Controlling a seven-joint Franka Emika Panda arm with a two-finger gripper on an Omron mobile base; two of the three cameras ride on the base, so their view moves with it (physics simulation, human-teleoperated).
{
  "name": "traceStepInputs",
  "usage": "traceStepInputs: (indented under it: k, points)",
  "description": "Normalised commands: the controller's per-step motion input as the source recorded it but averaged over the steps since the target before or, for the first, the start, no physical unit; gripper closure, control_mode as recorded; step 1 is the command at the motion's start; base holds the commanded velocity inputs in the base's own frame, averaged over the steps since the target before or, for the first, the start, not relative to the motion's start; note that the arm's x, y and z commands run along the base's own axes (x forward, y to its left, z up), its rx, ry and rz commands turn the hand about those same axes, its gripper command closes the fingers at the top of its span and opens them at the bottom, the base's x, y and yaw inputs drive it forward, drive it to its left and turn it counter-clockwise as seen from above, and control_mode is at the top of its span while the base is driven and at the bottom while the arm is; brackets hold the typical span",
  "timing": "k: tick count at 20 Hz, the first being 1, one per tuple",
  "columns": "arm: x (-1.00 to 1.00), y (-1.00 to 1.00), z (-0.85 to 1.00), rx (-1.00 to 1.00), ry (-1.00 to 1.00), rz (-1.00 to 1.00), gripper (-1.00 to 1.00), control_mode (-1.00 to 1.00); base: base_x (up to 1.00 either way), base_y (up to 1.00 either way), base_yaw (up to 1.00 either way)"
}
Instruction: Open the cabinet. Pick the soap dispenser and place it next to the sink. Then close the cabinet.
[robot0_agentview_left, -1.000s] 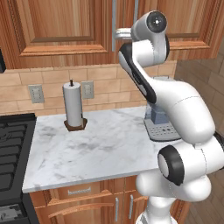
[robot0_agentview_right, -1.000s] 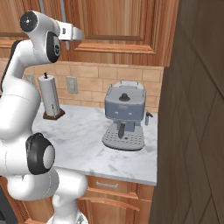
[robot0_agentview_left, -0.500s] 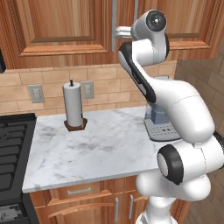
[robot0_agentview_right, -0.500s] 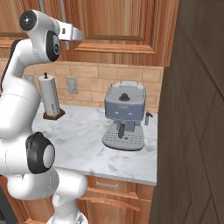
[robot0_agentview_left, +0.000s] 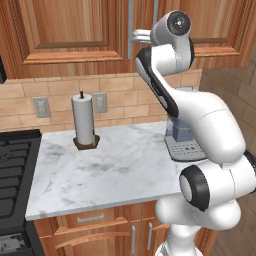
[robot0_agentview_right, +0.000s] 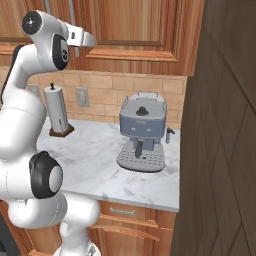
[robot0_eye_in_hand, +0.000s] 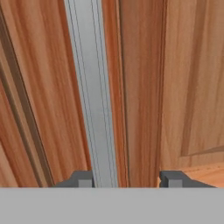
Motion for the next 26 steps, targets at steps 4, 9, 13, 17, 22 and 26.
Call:
traceStepInputs:
  k: [4, 9, 13, 17, 22, 26]
  points:
    - [0.00, 0.03, 0.00, 0.00, 0.00, 0.02, 1.00, -1.00, 0.00, 0.00, 0.00]
    - [-0.05, 0.06, 0.00, 0.00, 0.00, 0.00, 1.00, -1.00, 0.00, 0.00, 0.00]
    - [-0.15, 0.04, 0.00, 0.00, 0.00, 0.00, 1.00, -1.00, 0.00, 0.00, 0.00]
    - [-0.21, 0.00, 0.01, 0.00, 0.00, 0.00, 1.00, -1.00, 0.00, 0.00, 0.00]
    - [-0.26, 0.00, 0.02, 0.00, 0.00, 0.00, 1.00, -1.00, 0.00, 0.00, 0.00]
    - [-0.28, 0.00, 0.04, 0.00, 0.00, 0.00, 1.00, -1.00, 0.00, 0.00, 0.00]
